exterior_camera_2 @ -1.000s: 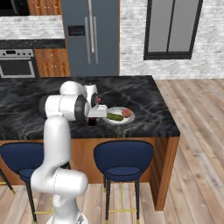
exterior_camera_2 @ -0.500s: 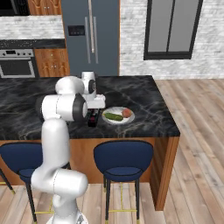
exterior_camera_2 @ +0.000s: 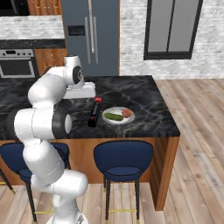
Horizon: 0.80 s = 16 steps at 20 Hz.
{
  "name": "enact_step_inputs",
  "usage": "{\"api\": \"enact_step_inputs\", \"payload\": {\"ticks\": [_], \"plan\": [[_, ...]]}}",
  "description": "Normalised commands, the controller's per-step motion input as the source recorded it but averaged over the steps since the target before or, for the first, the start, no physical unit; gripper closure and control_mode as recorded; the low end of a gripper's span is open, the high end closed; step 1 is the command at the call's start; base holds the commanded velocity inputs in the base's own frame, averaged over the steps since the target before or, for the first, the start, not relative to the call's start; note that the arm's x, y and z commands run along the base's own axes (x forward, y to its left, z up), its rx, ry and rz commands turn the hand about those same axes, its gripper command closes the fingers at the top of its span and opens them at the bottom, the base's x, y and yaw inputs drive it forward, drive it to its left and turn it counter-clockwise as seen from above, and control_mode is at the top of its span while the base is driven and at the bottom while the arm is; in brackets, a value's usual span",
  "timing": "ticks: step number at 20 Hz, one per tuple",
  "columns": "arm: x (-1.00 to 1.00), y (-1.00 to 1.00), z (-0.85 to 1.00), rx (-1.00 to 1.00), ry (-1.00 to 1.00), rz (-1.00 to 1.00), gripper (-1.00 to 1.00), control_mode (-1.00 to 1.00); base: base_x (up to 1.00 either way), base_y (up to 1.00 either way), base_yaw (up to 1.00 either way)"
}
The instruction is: Retrieve the tupperware and aluminum foil from the cabinet and place them on the dining counter near the plate with cucumber and onion to prepare for storing leftovers.
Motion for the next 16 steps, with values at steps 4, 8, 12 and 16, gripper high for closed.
{"api": "enact_step_inputs", "payload": {"ticks": [4,8,12,16], "plan": [[-1.0,0.0,1.0,0.0,-0.37,0.0,-1.0,-1.0,0.0,0.0,0.0],[-0.87,0.0,1.0,0.01,-0.31,0.0,-1.0,-1.0,0.0,0.0,0.0],[-0.76,0.0,1.0,0.04,-0.25,0.0,-1.0,-1.0,0.0,0.0,0.0],[-0.99,0.0,0.96,0.05,-0.26,0.0,-1.0,-1.0,0.0,0.0,0.0]]}}
